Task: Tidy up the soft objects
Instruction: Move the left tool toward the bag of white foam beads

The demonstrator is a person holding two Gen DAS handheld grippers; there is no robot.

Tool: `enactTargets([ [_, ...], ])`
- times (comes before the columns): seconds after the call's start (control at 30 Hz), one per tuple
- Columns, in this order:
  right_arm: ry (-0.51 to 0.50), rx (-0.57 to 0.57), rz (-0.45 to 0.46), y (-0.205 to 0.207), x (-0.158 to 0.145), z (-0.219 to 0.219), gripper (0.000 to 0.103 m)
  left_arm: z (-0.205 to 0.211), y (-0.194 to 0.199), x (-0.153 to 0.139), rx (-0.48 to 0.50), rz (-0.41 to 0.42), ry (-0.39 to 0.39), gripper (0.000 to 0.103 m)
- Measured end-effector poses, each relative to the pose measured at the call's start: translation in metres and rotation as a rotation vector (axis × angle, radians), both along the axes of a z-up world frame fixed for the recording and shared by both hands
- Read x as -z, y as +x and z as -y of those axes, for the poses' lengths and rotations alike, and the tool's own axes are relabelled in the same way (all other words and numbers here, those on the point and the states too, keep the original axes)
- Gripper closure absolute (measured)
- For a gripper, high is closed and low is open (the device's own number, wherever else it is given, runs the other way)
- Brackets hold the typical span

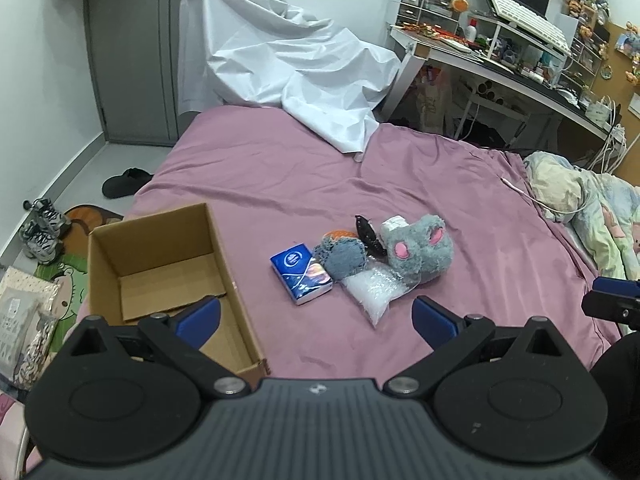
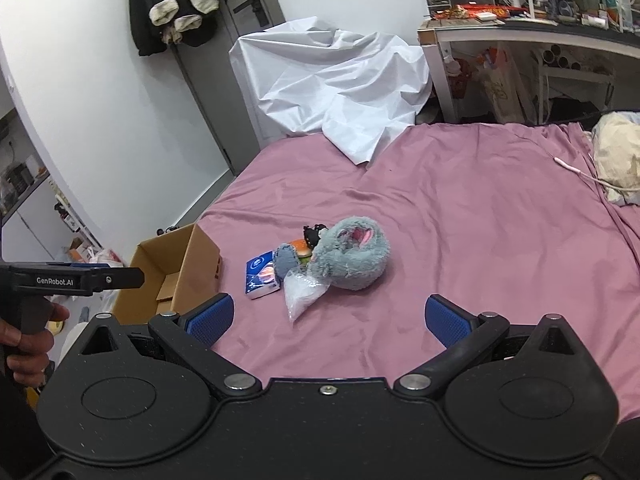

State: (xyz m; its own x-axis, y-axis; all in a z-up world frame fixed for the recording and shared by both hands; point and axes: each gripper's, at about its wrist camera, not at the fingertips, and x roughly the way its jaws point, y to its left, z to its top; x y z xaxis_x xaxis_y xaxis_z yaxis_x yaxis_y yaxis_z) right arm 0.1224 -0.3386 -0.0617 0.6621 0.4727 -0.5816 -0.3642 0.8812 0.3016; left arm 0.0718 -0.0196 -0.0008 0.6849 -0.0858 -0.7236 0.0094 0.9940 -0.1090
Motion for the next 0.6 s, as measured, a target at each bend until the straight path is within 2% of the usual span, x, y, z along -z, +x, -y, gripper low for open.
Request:
enactTargets([
  [0.6, -0.034, 0.003, 0.000, 0.023, 0.013, -0.009, 0.000, 0.017, 0.038, 0.017, 0.061, 0.009, 0.028, 0.001],
])
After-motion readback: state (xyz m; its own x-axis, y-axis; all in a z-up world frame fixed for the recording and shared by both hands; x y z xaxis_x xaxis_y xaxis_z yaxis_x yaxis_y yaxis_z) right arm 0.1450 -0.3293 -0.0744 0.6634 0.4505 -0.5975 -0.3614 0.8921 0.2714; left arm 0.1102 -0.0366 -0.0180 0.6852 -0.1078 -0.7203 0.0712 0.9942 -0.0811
